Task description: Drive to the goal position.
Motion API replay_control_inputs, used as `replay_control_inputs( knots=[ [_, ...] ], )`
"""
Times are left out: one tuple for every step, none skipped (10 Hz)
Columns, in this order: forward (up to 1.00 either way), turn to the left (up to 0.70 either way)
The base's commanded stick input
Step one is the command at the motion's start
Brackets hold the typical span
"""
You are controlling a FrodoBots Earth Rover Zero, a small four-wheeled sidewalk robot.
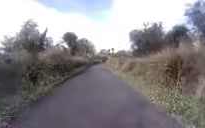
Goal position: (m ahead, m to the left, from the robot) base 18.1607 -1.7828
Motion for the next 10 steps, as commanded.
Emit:
replay_control_inputs(
  knots=[
    [0.85,0.00],
    [0.85,0.00],
    [0.85,0.00],
    [0.85,0.00],
    [0.85,0.00],
    [0.85,0.00],
    [0.85,0.00],
    [0.85,0.00],
    [0.85,0.00],
    [0.85,0.00]
  ],
)
